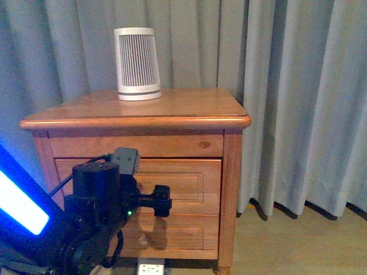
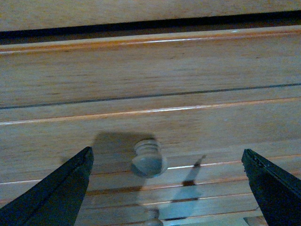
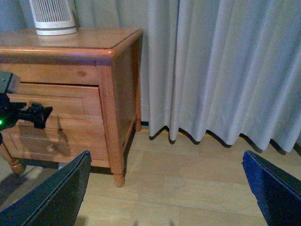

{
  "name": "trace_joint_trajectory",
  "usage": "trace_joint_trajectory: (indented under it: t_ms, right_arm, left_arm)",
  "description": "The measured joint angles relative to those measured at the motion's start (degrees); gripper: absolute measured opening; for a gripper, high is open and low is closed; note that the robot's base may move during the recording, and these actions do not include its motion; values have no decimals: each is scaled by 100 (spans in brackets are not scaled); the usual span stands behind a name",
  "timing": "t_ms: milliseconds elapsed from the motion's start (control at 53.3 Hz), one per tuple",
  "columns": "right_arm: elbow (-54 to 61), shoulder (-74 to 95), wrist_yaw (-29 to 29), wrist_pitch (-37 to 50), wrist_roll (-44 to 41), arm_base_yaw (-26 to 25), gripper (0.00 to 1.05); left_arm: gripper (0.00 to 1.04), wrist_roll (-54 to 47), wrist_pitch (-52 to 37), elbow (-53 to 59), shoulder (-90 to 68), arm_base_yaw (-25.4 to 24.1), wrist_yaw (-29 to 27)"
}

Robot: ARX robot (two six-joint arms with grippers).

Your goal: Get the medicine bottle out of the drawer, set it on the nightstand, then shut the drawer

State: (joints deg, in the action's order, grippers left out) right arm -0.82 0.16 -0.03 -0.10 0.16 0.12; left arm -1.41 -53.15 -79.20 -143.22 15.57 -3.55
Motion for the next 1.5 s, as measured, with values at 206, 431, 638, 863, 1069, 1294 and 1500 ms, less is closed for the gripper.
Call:
trace_joint_trajectory:
  t_ms: [206, 431, 638, 863, 1069, 1294, 1500]
  right_arm:
    - [0, 0, 0, 0, 0, 0, 98]
    - [0, 0, 0, 0, 0, 0, 98]
    - [0, 0, 0, 0, 0, 0, 98]
    - [0, 0, 0, 0, 0, 0, 98]
    - [0, 0, 0, 0, 0, 0, 98]
    - [0, 0, 0, 0, 0, 0, 98]
    - [0, 0, 0, 0, 0, 0, 98]
  left_arm:
    - [98, 85, 234, -483, -332, -2, -81]
    - [98, 103, 282, -603, -487, -39, -74]
    - [96, 133, 282, -623, -503, -70, -57]
    - [65, 142, 280, -629, -503, -151, -83]
    - [48, 127, 280, -629, -503, -181, -72]
    - [25, 120, 247, -629, -503, -168, -2]
    - [25, 92, 83, -553, -496, -170, 46]
